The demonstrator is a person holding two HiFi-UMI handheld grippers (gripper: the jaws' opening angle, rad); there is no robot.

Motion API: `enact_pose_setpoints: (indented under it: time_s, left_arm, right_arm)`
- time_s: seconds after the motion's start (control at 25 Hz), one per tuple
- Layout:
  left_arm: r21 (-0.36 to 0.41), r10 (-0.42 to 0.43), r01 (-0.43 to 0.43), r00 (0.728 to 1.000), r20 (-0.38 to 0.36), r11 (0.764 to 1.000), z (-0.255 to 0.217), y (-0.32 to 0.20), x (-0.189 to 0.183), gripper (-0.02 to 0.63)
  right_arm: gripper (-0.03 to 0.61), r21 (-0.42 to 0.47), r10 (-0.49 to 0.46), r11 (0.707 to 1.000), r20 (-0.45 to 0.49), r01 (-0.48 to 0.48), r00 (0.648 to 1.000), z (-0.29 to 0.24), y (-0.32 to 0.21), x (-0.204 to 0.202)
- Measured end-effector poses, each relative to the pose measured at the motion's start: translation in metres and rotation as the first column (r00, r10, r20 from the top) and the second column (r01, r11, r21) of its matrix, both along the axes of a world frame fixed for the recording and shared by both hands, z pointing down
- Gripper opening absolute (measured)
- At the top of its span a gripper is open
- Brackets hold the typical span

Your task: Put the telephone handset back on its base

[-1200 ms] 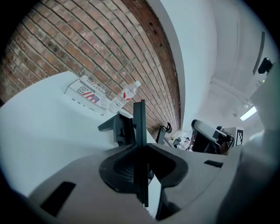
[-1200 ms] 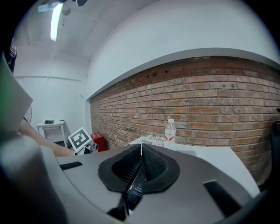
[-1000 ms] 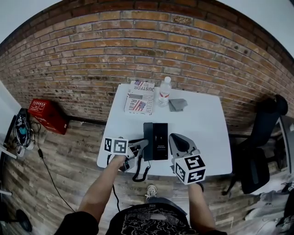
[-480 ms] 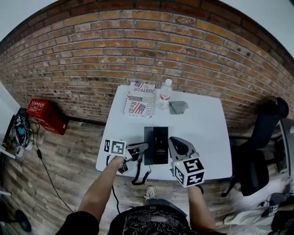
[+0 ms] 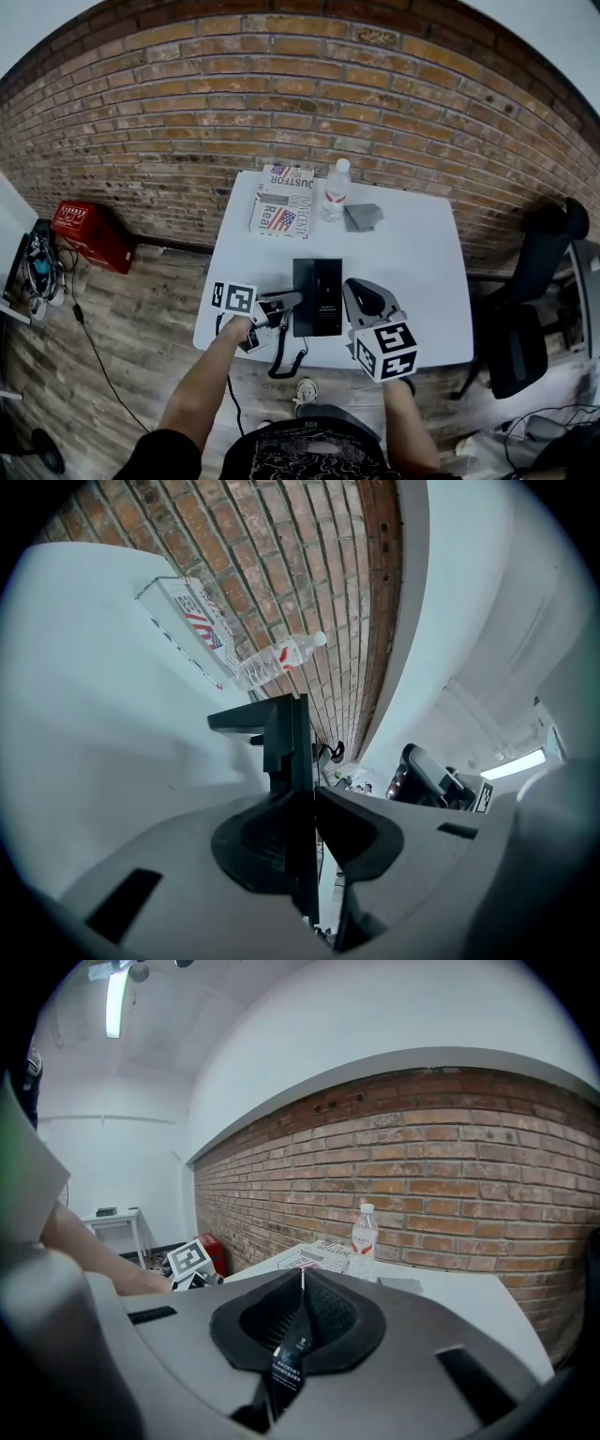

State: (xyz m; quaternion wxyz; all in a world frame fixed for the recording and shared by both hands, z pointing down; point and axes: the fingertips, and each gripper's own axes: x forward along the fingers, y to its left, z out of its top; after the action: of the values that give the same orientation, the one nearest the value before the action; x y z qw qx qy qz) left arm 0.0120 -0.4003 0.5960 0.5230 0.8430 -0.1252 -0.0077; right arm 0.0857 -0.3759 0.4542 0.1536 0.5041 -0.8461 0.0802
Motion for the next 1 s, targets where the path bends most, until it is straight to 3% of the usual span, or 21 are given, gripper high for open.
enact_pose_setpoints:
  time_s: [0.36,0.6,0.8,1.0]
  left_arm:
    - [0.005,-0.013,0.013,0.999,0.039,1.000,0.004,-0.003,-0.002,0.078]
    - [0.062,-0.035,0.028,0.992,0.118,0.998,0.003,-0.003,-0.004,0.094]
    - [0.148,-0.071,0.035,0.966,0.247,0.988,0.003,-0.006,-0.010,0.104]
    - [0.222,-0.153,0.075,0.920,0.360,0.972,0.000,-0.009,-0.021,0.104]
  right_arm:
    - [0.002,-0.002,-0.012,1.000,0.001,0.012,1.000,0.002,0.000,-0.004]
    - [0.002,0.002,-0.010,1.000,0.005,0.010,1.000,-0.001,0.004,-0.005]
    - [0.002,0.010,-0.012,1.000,0.008,0.012,1.000,-0.004,0.009,-0.008]
    - [0.002,0.022,-0.009,1.000,0.019,0.008,1.000,-0.010,0.017,-0.008]
